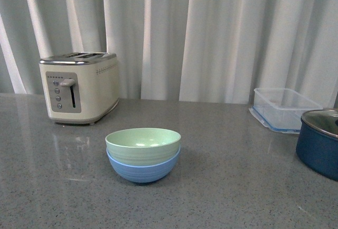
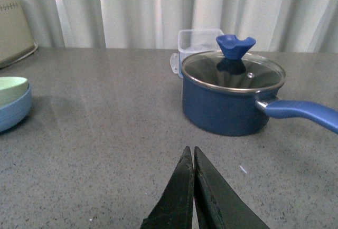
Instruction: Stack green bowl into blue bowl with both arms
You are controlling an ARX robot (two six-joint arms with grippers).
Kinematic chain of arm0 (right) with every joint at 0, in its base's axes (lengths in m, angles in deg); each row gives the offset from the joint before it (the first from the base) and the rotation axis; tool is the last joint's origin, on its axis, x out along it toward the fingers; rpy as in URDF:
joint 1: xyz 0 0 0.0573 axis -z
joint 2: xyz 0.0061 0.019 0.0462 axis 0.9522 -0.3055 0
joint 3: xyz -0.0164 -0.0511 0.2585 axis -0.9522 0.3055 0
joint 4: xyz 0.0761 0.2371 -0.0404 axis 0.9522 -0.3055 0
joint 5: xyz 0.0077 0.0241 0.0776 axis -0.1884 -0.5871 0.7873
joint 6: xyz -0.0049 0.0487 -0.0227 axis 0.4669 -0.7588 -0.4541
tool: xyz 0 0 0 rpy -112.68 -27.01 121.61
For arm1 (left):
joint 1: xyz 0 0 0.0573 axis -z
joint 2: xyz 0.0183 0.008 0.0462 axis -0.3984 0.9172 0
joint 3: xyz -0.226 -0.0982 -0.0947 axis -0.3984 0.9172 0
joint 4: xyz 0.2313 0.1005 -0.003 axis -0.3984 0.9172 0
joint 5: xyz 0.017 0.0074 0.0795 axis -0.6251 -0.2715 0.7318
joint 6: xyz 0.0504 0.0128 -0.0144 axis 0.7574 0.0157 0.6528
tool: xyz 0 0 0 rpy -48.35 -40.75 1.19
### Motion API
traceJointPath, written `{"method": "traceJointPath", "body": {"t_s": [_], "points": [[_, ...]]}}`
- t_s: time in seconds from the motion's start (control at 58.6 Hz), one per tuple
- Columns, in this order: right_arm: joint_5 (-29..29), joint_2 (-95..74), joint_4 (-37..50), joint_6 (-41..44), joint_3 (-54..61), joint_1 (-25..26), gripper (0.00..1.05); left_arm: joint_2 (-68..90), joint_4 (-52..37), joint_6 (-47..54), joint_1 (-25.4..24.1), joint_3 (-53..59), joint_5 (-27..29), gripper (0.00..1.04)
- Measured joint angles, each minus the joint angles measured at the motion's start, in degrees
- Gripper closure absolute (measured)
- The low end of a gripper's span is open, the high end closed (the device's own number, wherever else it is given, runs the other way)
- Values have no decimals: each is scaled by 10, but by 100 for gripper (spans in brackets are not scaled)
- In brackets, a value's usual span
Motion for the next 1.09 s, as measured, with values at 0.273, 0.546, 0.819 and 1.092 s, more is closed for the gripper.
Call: {"method": "traceJointPath", "body": {"t_s": [0.273,0.546,0.819,1.092], "points": [[0,78,-74,0,0,0,104,0,0,0,0,0,0,7],[0,144,-139,0,0,0,104,0,0,0,0,0,0,7],[0,193,-187,0,0,0,104,0,0,0,0,0,0,7],[1,304,-302,0,0,0,104,0,0,0,0,0,0,7]]}}
